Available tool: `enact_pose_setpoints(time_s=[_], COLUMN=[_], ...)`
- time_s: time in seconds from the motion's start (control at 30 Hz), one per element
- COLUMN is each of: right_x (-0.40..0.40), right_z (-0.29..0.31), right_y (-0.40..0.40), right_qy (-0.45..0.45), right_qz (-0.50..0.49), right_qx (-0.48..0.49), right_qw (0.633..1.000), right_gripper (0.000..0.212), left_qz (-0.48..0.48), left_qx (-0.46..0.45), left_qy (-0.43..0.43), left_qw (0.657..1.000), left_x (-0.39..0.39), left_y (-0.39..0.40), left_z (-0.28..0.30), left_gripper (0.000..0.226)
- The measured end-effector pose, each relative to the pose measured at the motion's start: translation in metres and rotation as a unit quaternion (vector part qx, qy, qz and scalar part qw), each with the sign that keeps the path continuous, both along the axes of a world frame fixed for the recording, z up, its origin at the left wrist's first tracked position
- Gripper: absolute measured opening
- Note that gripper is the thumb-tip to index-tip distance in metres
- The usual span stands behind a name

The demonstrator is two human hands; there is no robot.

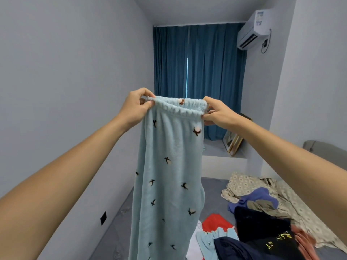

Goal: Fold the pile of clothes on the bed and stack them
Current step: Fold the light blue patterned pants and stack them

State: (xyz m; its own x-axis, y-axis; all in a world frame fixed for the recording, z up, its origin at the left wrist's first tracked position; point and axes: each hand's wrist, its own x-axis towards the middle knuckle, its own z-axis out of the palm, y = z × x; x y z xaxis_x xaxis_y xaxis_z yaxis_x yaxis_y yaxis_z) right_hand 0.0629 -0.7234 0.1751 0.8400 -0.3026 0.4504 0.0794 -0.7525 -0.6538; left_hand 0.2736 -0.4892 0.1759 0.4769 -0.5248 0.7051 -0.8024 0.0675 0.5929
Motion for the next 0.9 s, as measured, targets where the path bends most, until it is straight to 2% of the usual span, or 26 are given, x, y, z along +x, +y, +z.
enact_pose_setpoints(time_s=[0.1,0.5,0.9], right_x=[-0.005,-0.047,-0.152], right_z=[-0.01,-0.059,-0.048], right_y=[-0.003,0.029,0.151], right_qy=[-0.005,-0.061,-0.099], right_qz=[0.026,0.028,-0.019], right_qx=[0.027,0.024,0.058], right_qw=[0.999,0.997,0.993], right_gripper=[0.016,0.027,0.019], left_qz=[0.014,0.051,-0.052], left_qx=[0.0,0.011,0.006], left_qy=[0.001,0.043,0.054], left_qw=[1.0,0.998,0.997], left_x=[-0.013,-0.078,-0.154], left_y=[-0.001,0.028,0.128], left_z=[-0.003,-0.046,-0.039], left_gripper=[0.017,0.023,0.025])
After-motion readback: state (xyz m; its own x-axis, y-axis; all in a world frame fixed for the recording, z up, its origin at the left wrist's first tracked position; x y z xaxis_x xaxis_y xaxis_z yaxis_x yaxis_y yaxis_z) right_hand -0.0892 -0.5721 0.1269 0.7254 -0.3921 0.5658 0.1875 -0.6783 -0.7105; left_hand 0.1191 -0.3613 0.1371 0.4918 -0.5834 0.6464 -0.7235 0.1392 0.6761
